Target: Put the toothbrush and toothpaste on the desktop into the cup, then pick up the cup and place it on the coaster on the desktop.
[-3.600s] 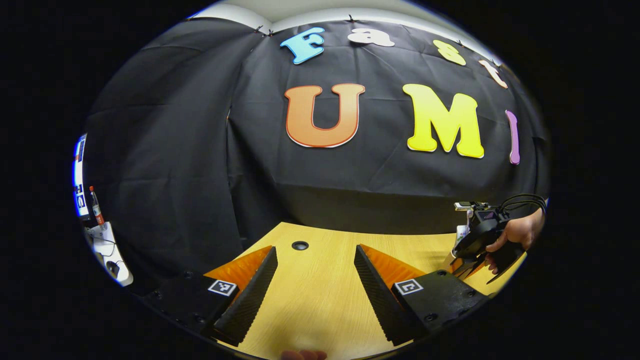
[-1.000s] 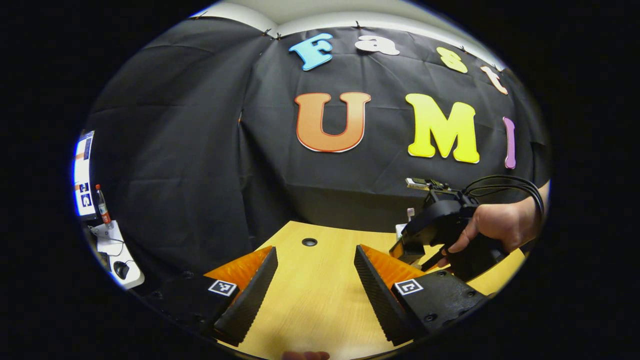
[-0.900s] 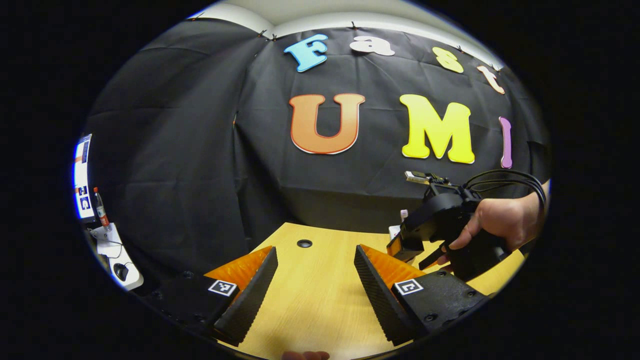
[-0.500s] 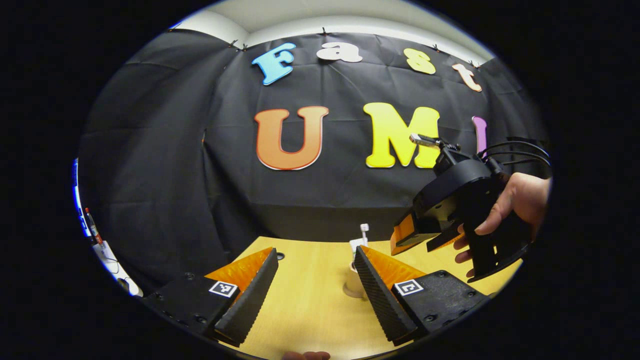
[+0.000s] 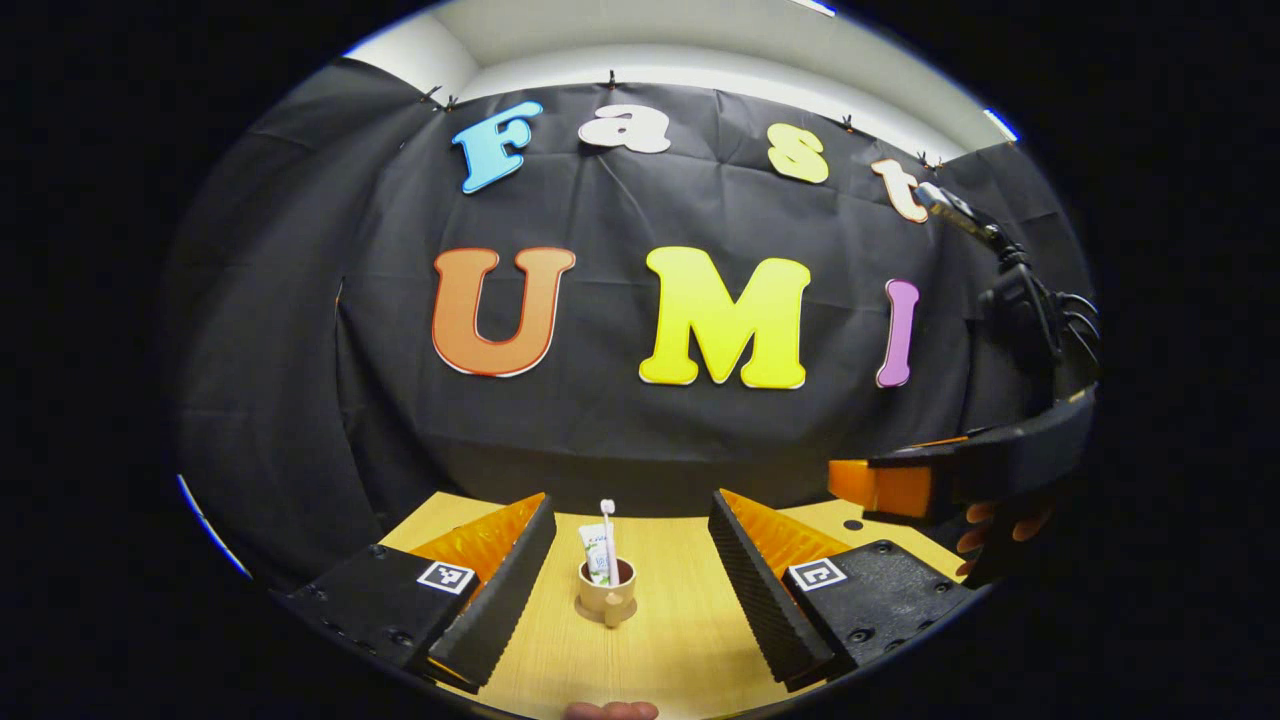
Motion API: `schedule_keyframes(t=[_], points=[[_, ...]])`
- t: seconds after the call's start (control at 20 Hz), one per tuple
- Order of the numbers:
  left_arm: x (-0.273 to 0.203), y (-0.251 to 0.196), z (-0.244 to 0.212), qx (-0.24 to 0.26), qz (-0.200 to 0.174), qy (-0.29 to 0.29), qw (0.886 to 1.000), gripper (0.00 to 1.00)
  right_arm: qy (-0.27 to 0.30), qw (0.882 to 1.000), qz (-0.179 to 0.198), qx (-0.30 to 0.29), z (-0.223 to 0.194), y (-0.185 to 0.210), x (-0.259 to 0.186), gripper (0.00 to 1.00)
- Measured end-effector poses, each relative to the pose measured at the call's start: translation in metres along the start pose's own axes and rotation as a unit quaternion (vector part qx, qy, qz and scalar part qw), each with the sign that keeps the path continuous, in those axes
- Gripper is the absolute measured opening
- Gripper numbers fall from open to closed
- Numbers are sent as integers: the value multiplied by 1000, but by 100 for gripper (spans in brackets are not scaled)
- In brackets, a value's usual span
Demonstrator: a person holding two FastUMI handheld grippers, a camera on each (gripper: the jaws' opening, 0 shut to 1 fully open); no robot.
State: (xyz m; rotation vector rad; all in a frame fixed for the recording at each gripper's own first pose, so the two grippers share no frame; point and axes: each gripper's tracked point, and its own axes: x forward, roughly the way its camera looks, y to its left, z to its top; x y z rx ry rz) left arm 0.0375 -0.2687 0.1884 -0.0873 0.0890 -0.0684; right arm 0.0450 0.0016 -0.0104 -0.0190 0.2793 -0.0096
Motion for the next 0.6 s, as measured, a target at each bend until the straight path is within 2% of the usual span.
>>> schedule_keyframes(t=[0.25,0.3,0.6], points=[[-16,-8,36,2,4,-25,1000,100,-84,996,-12,-7,20,-22,-47,95],[-20,-10,40,3,6,-31,1000,98,-93,996,-14,-7,21,-23,-53,95],[-29,-22,44,16,7,-38,999,98,-131,991,-24,-19,20,-28,-71,97]])
